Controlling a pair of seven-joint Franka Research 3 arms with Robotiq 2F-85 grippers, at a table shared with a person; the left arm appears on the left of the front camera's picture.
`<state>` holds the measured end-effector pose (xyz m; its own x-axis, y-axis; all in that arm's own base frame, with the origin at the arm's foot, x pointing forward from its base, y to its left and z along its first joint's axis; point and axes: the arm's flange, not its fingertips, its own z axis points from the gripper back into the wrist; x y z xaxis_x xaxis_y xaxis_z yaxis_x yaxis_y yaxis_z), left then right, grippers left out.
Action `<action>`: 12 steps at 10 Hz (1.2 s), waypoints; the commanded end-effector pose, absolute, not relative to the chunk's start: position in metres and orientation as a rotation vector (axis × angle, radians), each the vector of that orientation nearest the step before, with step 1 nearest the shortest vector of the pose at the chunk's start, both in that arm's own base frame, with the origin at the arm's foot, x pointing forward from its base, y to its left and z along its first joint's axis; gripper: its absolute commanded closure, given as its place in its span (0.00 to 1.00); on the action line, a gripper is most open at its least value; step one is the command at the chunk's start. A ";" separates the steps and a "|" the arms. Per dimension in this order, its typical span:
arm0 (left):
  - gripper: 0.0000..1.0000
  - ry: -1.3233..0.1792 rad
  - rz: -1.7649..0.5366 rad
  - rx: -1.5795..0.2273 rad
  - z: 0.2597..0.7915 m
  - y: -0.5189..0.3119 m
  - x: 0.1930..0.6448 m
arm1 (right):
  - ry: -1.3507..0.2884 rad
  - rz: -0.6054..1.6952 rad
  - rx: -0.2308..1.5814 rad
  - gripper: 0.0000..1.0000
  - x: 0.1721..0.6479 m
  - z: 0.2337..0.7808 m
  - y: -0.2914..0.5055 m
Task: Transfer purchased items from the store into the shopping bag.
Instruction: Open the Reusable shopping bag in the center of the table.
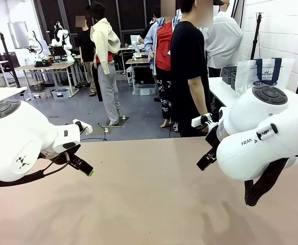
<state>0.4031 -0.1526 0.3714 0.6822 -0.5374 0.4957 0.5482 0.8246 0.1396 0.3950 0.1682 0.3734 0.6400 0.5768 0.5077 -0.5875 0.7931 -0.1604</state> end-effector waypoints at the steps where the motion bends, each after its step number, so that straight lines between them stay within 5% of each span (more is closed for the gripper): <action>1: 0.00 -0.549 -0.606 -0.022 0.371 -0.151 0.404 | -0.572 0.664 0.021 0.00 0.395 0.373 0.168; 12: 0.00 -0.549 -0.606 -0.022 0.371 -0.151 0.404 | -0.572 0.664 0.021 0.00 0.395 0.373 0.168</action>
